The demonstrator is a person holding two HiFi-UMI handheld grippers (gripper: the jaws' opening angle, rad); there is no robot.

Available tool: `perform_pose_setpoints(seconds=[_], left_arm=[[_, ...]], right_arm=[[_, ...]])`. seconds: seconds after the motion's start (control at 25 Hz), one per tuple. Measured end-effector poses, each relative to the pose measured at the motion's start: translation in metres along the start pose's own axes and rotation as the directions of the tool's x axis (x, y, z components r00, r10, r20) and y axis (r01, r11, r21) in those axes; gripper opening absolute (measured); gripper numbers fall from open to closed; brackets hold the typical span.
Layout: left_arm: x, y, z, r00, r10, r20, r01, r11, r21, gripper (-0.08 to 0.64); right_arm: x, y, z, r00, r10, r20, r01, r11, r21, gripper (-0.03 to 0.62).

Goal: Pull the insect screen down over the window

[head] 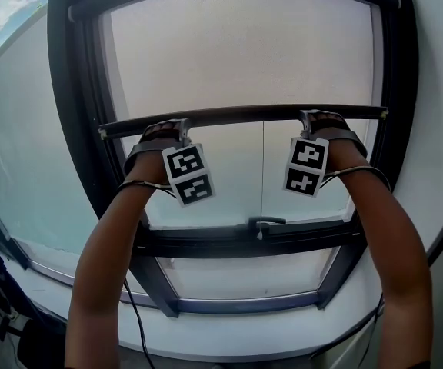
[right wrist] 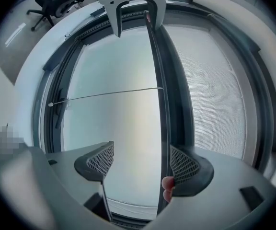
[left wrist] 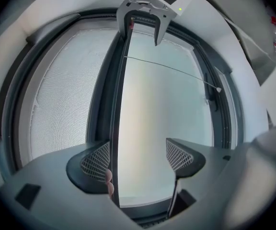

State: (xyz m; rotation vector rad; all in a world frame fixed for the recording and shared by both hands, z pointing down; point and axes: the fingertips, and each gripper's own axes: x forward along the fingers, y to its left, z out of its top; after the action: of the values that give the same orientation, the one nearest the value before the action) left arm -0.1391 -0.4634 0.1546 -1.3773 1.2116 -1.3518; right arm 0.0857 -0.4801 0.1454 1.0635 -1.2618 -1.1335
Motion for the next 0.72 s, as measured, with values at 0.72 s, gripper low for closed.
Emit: perform_pose_setpoints(seconds=[0.72], left_arm=[[-0.003,-0.050,-0.004,0.976,-0.218,-0.014,0.218,0.976,0.019,0.357]], right_arm=[[-0.005,0.046,0.001,0.970,0.243,-0.009,-0.243,0.970,-0.006,0.341]])
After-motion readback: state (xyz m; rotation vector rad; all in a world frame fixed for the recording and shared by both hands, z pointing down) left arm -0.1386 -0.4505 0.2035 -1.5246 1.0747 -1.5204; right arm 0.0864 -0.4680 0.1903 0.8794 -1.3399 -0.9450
